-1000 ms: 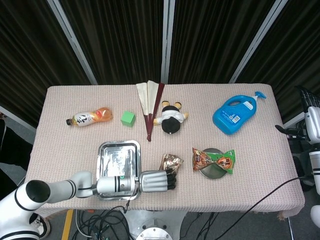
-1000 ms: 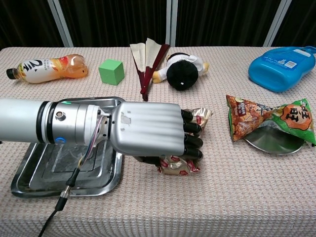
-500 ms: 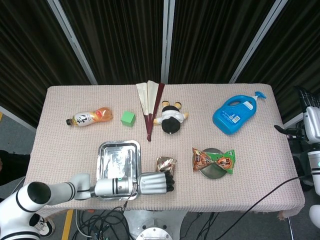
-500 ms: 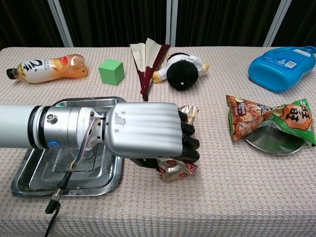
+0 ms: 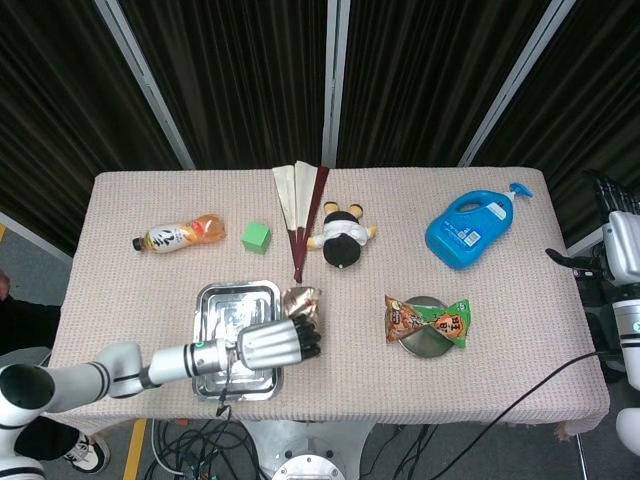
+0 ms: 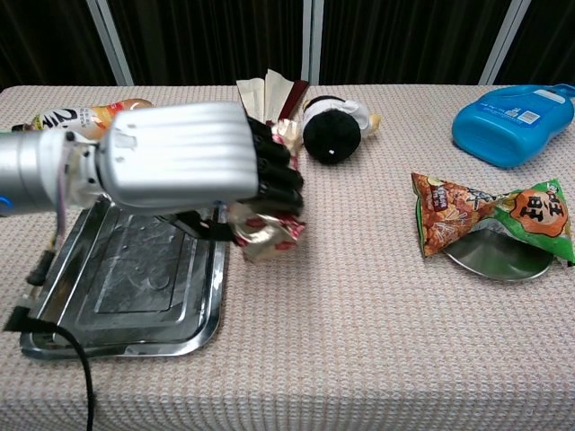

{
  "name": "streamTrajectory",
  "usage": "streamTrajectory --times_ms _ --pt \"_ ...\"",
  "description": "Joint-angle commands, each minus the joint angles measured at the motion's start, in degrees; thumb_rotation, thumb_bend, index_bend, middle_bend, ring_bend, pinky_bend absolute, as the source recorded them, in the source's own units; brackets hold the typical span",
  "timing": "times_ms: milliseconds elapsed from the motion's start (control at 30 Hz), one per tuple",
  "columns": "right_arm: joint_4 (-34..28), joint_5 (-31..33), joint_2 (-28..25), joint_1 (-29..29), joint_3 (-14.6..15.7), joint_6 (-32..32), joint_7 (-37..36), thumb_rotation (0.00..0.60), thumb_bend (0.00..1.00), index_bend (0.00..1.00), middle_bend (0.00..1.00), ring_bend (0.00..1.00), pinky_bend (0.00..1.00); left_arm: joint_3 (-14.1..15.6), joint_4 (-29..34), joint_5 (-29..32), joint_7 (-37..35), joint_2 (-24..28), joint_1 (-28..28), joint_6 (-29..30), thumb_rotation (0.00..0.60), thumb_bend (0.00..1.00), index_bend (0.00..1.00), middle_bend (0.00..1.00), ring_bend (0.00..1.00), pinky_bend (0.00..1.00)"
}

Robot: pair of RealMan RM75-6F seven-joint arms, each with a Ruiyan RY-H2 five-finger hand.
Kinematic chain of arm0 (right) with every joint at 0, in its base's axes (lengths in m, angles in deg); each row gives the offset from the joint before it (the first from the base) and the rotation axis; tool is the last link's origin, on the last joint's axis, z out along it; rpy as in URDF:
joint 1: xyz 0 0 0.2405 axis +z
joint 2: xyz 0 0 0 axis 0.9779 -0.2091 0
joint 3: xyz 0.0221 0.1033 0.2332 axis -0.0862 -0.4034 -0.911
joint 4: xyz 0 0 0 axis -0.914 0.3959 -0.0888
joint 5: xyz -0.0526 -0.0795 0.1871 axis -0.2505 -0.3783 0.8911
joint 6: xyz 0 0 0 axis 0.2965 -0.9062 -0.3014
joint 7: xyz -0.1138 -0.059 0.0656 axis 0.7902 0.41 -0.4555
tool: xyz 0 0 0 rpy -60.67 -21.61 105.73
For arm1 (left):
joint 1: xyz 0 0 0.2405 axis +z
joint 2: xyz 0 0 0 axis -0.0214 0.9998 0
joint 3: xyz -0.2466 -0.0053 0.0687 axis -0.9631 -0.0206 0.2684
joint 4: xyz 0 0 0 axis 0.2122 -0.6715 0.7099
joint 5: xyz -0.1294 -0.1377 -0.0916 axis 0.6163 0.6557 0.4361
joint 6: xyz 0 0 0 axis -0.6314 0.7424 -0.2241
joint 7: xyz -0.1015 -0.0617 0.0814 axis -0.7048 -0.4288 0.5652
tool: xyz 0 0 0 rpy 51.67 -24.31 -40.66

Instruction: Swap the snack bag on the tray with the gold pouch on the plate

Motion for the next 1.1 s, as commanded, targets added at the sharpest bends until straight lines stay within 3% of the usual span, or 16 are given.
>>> streamTrajectory --times_ms 33,267,333,400,500,600,733,933,1100 --pt "-0.2 -0.1 0.4 0.1 0.2 0.0 0.4 0.6 0.0 0.0 0.03 0.0 0.0 2.3 2.0 1.7 0.2 5.0 3.3 1.0 0.6 0.42 0.51 0.51 0.43 0.54" --pt "-0.9 -0.2 0.7 0.0 0.4 -0.3 1.4 0.6 0.0 0.0 0.03 0.0 0.0 4.9 1.7 1.5 -1.1 6.5 6.6 1.4 0.6 0.37 0.46 0.47 0.42 0.53" --pt "-1.1 -0.2 0.7 0.0 0.3 -0.6 1.7 0.6 0.0 0.0 0.03 0.0 0.0 5.3 1.6 1.0 -1.5 6.4 6.9 1.5 0.6 0.31 0.37 0.4 0.4 0.52" --pt "-1.3 -0.1 0.6 -0.1 0.2 -0.7 1.9 0.6 0.0 0.0 0.03 0.0 0.0 5.3 1.3 0.9 -1.4 6.3 7.2 1.5 0.6 0.22 0.18 0.27 0.33 0.48" --pt "-1.7 -0.2 0.4 -0.2 0.3 -0.8 2.2 0.6 0.0 0.0 0.03 0.0 0.0 4.7 1.6 2.3 0.1 6.8 7.9 0.2 0.6 0.16 0.07 0.14 0.19 0.4" --pt "-2.3 -0.7 0.0 -0.6 0.6 -1.2 2.3 0.6 0.0 0.0 0.03 0.0 0.0 4.2 3.9 4.6 2.0 8.9 8.9 -1.7 0.6 0.14 0.05 0.1 0.12 0.31" --pt "-3.7 -2.3 -0.7 -1.9 1.3 -2.9 2.0 0.6 0.0 0.0 0.03 0.0 0.0 3.3 7.1 7.8 4.7 13.1 11.7 -0.8 0.6 0.14 0.05 0.09 0.1 0.28" --pt "-5.8 -7.5 -3.0 -6.1 5.1 -7.3 3.8 0.6 0.0 0.0 0.02 0.0 0.0 -2.0 13.2 21.9 4.6 20.2 21.6 6.8 0.6 0.09 0.05 0.09 0.09 0.24" --pt "-5.8 -10.7 -2.4 -10.3 9.7 -11.5 11.7 0.6 0.0 0.0 0.0 0.0 0.0 -4.5 15.2 32.6 2.1 22.7 30.2 11.1 0.6 0.06 0.05 0.09 0.08 0.21"
